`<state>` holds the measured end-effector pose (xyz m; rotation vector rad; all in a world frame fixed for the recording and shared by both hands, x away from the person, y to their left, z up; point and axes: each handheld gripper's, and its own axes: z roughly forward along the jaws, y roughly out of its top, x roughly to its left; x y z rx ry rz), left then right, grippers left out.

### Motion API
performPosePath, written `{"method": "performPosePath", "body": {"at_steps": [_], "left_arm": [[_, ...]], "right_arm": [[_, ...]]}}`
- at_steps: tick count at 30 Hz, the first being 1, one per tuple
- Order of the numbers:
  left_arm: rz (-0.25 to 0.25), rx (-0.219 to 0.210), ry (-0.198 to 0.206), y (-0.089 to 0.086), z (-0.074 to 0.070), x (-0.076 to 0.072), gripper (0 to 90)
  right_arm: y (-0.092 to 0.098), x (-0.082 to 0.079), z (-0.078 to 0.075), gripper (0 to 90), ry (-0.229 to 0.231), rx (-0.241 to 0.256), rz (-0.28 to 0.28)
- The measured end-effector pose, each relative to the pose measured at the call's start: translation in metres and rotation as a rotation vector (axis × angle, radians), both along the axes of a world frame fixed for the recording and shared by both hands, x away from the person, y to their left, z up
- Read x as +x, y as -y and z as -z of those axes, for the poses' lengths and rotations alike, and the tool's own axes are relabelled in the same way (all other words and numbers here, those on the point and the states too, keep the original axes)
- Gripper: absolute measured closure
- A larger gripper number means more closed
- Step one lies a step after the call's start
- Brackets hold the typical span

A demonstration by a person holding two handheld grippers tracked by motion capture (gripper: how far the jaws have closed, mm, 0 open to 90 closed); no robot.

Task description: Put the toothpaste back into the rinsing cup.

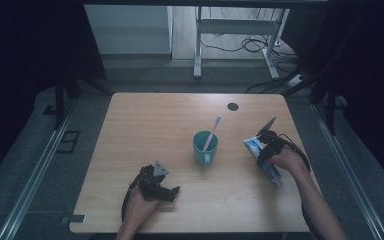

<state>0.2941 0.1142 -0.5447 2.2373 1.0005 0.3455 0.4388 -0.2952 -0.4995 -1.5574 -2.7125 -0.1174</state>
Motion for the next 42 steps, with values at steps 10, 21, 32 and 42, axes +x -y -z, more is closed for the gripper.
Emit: {"method": "performPosePath", "body": {"at_steps": [10, 21, 32, 42], "left_arm": [[0.000, 0.000, 0.000, 0.000, 0.000, 0.000, 0.0], [0.000, 0.000, 0.000, 0.000, 0.000, 0.000, 0.0], [0.000, 0.000, 0.000, 0.000, 0.000, 0.000, 0.0], [0.000, 0.000, 0.000, 0.000, 0.000, 0.000, 0.0]], "right_arm": [[-0.003, 0.004, -0.001, 54.8, -0.032, -0.028, 0.019], [-0.001, 0.000, -0.010, 69.4, -0.012, -0.012, 0.005], [-0.002, -0.005, -0.017, 70.1, 0.023, 0.009, -0.016], [0.002, -0.012, -0.026, 70.0, 0.080, 0.036, -0.031]]}}
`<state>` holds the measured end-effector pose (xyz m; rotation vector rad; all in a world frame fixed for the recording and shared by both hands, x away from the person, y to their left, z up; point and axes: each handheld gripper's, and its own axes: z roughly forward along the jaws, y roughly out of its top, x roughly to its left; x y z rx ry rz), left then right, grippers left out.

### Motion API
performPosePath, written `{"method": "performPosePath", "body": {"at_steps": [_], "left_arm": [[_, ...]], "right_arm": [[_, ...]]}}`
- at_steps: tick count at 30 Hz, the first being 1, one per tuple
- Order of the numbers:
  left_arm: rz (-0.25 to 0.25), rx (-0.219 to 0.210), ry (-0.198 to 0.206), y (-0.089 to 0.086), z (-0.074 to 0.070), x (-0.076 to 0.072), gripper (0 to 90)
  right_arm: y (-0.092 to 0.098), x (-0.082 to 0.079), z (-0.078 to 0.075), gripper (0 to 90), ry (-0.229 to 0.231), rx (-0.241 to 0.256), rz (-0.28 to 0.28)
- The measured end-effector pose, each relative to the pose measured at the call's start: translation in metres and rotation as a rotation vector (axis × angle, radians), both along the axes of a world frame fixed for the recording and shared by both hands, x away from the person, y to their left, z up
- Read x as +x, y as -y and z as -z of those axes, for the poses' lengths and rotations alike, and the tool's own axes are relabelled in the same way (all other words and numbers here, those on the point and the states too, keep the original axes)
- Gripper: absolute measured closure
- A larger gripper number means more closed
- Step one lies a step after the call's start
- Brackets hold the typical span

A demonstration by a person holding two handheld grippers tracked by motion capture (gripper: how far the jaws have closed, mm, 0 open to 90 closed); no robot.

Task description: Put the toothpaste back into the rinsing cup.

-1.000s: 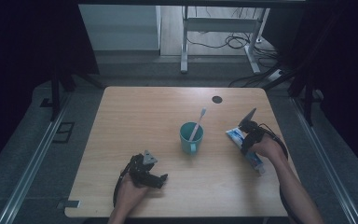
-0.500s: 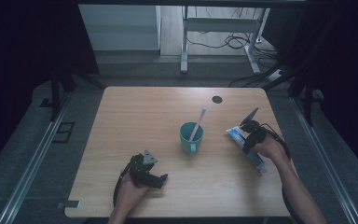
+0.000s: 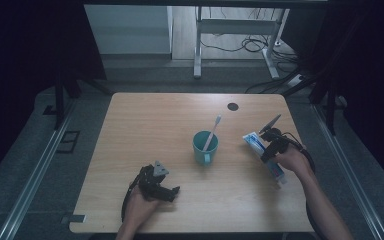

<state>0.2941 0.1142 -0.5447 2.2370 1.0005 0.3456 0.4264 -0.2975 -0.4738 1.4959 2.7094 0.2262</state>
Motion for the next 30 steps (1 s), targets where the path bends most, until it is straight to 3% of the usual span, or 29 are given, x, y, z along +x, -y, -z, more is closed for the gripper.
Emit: {"method": "performPosePath", "body": {"at_steps": [12, 30], "left_arm": [[0.000, 0.000, 0.000, 0.000, 0.000, 0.000, 0.0], [0.002, 0.001, 0.001, 0.000, 0.000, 0.000, 0.0]], "right_arm": [[0.007, -0.011, -0.007, 70.1, 0.048, 0.039, -0.013], [0.014, -0.033, -0.020, 70.1, 0.178, 0.125, -0.031]]}}
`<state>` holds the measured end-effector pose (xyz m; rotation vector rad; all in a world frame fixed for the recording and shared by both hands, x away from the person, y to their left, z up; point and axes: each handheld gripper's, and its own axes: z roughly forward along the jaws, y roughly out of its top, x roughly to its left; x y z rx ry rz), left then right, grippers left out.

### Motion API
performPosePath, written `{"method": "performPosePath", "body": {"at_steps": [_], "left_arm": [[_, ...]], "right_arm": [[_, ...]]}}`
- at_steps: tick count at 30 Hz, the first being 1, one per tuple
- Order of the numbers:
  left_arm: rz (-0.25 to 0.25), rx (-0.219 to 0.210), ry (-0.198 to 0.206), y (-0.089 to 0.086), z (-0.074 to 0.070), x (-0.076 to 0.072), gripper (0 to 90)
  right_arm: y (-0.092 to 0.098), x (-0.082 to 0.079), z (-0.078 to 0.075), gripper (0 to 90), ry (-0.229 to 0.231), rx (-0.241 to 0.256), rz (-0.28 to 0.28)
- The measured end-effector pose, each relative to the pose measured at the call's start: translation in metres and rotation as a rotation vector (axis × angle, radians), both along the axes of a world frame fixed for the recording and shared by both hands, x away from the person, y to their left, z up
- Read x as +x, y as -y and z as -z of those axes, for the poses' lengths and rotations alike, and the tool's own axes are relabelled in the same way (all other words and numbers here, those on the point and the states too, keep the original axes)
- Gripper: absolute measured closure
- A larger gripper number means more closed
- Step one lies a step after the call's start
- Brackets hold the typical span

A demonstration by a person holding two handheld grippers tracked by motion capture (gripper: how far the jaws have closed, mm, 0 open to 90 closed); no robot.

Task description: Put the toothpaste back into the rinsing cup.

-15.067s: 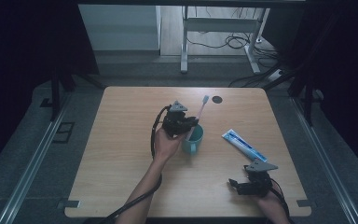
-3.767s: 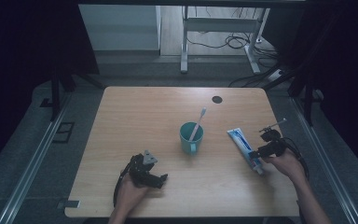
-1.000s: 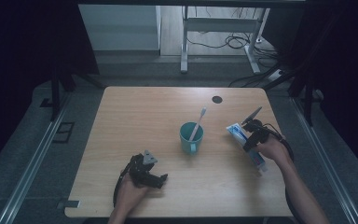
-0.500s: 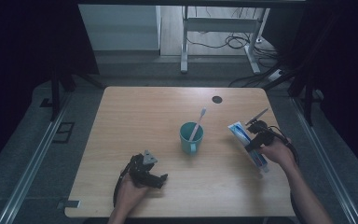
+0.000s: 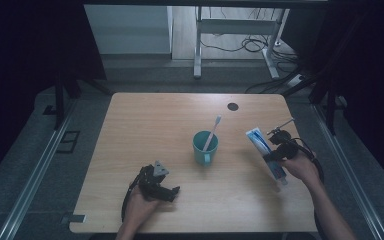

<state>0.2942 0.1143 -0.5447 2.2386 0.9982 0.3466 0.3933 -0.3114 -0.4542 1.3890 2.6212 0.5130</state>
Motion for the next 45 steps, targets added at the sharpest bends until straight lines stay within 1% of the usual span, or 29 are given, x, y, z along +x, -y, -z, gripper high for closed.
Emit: {"method": "performPosePath", "body": {"at_steps": [2, 3, 5, 7, 9, 13, 19, 20, 21, 22, 23, 24, 25, 26, 27, 28, 29, 30, 35, 36, 37, 38, 39, 41, 42, 43, 45], "left_arm": [[0.000, 0.000, 0.000, 0.000, 0.000, 0.000, 0.0], [0.000, 0.000, 0.000, 0.000, 0.000, 0.000, 0.0], [0.000, 0.000, 0.000, 0.000, 0.000, 0.000, 0.0], [0.000, 0.000, 0.001, 0.000, 0.000, 0.000, 0.0], [0.000, 0.000, 0.000, 0.000, 0.000, 0.000, 0.0], [0.000, 0.000, 0.000, 0.000, 0.000, 0.000, 0.0], [-0.001, 0.000, 0.000, 0.000, 0.000, 0.000, 0.0], [-0.001, 0.000, 0.000, 0.000, 0.000, 0.000, 0.0], [0.000, 0.000, 0.000, 0.000, 0.000, 0.000, 0.0], [0.000, 0.000, 0.000, 0.000, 0.000, 0.000, 0.0], [-0.001, 0.000, 0.000, 0.000, 0.000, 0.000, 0.0], [-0.001, 0.000, 0.000, 0.000, 0.000, 0.000, 0.0], [-0.001, -0.002, 0.002, 0.000, 0.000, 0.000, 0.0], [-0.001, -0.002, 0.002, 0.000, 0.000, 0.000, 0.0], [-0.001, -0.002, 0.001, 0.000, 0.000, 0.000, 0.0], [-0.001, -0.002, 0.001, 0.000, 0.000, 0.000, 0.0], [-0.001, -0.002, 0.001, 0.000, 0.000, 0.000, 0.0], [-0.002, -0.002, 0.001, 0.000, 0.000, 0.000, 0.0], [-0.003, -0.002, 0.000, 0.000, 0.000, 0.000, 0.0], [-0.003, -0.002, 0.000, 0.000, 0.000, 0.000, 0.0], [-0.002, -0.003, 0.000, 0.000, 0.000, 0.000, 0.0], [-0.002, -0.003, 0.000, 0.000, 0.000, 0.000, 0.0], [-0.002, -0.002, 0.000, 0.000, 0.000, 0.000, 0.0], [-0.002, -0.002, 0.000, 0.000, 0.000, 0.000, 0.0], [-0.002, -0.003, 0.000, 0.000, 0.000, 0.000, 0.0], [-0.002, -0.003, 0.000, 0.000, 0.000, 0.000, 0.0], [-0.002, -0.003, 0.000, 0.000, 0.000, 0.000, 0.0]], "right_arm": [[0.000, -0.003, -0.001, 70.1, 0.015, 0.015, -0.001], [0.001, -0.005, -0.002, 70.2, 0.034, 0.024, -0.006], [0.001, -0.007, -0.003, 70.2, 0.042, 0.033, -0.008], [0.001, -0.011, -0.004, 70.2, 0.067, 0.053, -0.023], [0.001, -0.012, -0.005, 70.2, 0.074, 0.059, -0.026], [0.000, -0.017, -0.006, 70.3, 0.113, 0.084, -0.040], [-0.004, -0.025, -0.005, 70.3, 0.173, 0.132, -0.066], [-0.004, -0.025, -0.005, 70.3, 0.173, 0.132, -0.066], [-0.005, -0.027, -0.005, 70.3, 0.189, 0.141, -0.075], [-0.005, -0.027, -0.005, 70.3, 0.189, 0.141, -0.075], [-0.007, -0.028, -0.005, 70.3, 0.204, 0.152, -0.082], [-0.007, -0.028, -0.005, 70.3, 0.204, 0.152, -0.082], [-0.009, -0.030, -0.005, 70.3, 0.220, 0.164, -0.086], [-0.009, -0.030, -0.005, 70.3, 0.220, 0.164, -0.086], [-0.010, -0.032, -0.005, 70.3, 0.235, 0.178, -0.090], [-0.010, -0.032, -0.005, 70.3, 0.235, 0.178, -0.090], [-0.012, -0.033, -0.006, 70.3, 0.250, 0.190, -0.094], [-0.012, -0.033, -0.006, 70.3, 0.250, 0.190, -0.094], [-0.019, -0.036, -0.009, 70.3, 0.300, 0.223, -0.115], [-0.019, -0.036, -0.009, 70.3, 0.300, 0.223, -0.115], [-0.022, -0.037, -0.010, 70.3, 0.316, 0.235, -0.118], [-0.022, -0.037, -0.010, 70.3, 0.316, 0.235, -0.118], [-0.024, -0.037, -0.012, 70.3, 0.328, 0.243, -0.120], [-0.026, -0.038, -0.012, 70.3, 0.335, 0.248, -0.123], [-0.027, -0.038, -0.013, 70.3, 0.345, 0.249, -0.124], [-0.029, -0.038, -0.015, 70.3, 0.360, 0.262, -0.128], [-0.030, -0.038, -0.015, 70.2, 0.362, 0.267, -0.131]]}}
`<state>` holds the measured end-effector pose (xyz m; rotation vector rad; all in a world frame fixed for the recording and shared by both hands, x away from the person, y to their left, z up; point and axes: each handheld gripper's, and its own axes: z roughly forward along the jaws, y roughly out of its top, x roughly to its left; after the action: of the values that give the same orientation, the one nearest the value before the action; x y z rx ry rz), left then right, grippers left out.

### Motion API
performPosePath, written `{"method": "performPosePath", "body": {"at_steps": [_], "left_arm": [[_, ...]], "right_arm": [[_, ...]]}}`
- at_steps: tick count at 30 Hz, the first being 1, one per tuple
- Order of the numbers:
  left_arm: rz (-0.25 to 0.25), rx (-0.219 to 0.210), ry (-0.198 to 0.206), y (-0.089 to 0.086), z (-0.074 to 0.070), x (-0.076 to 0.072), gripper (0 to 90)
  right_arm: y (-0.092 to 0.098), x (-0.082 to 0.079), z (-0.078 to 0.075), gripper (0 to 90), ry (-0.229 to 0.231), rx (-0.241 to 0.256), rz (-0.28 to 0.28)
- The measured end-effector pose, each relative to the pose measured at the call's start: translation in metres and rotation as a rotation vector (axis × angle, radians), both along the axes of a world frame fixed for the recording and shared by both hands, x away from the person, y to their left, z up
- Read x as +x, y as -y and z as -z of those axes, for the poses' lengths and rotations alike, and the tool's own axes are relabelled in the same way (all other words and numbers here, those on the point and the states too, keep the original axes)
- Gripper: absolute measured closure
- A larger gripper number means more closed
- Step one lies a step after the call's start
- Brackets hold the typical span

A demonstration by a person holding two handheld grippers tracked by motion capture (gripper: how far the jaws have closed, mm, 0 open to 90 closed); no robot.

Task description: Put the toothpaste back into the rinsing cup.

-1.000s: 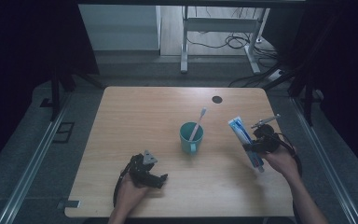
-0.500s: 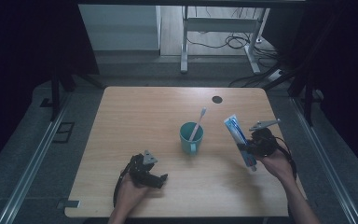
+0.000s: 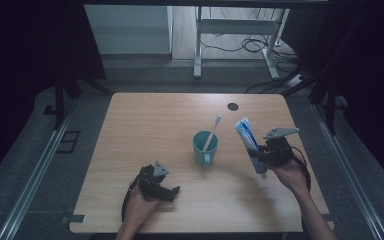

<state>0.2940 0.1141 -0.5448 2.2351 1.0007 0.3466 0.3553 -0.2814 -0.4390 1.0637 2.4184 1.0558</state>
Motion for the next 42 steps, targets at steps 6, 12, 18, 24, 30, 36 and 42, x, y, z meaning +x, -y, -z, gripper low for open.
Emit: {"method": "performPosePath", "body": {"at_steps": [6, 12, 18, 24, 30, 36, 42], "left_arm": [[-0.001, -0.001, 0.002, 0.000, 0.000, 0.000, 0.0], [0.000, 0.000, 0.002, 0.000, 0.000, 0.000, 0.0], [0.003, 0.002, 0.004, 0.000, 0.000, 0.000, 0.0], [0.003, 0.001, 0.004, 0.000, 0.000, 0.000, 0.0], [0.004, 0.003, 0.003, 0.000, 0.000, 0.000, 0.0], [0.003, 0.003, 0.002, 0.000, 0.000, 0.000, 0.0], [0.003, 0.003, 0.002, 0.000, 0.000, 0.000, 0.0]], "right_arm": [[-0.008, -0.001, -0.006, 70.2, 0.040, 0.029, -0.010], [-0.016, -0.001, -0.012, 70.2, 0.073, 0.048, -0.022], [-0.024, 0.000, -0.017, 70.2, 0.090, 0.070, -0.033], [-0.032, 0.002, -0.021, 70.2, 0.111, 0.089, -0.041], [-0.040, 0.004, -0.027, 70.2, 0.119, 0.112, -0.052], [-0.049, 0.008, -0.030, 70.3, 0.121, 0.135, -0.059], [-0.058, 0.012, -0.035, 70.3, 0.129, 0.156, -0.063]]}}
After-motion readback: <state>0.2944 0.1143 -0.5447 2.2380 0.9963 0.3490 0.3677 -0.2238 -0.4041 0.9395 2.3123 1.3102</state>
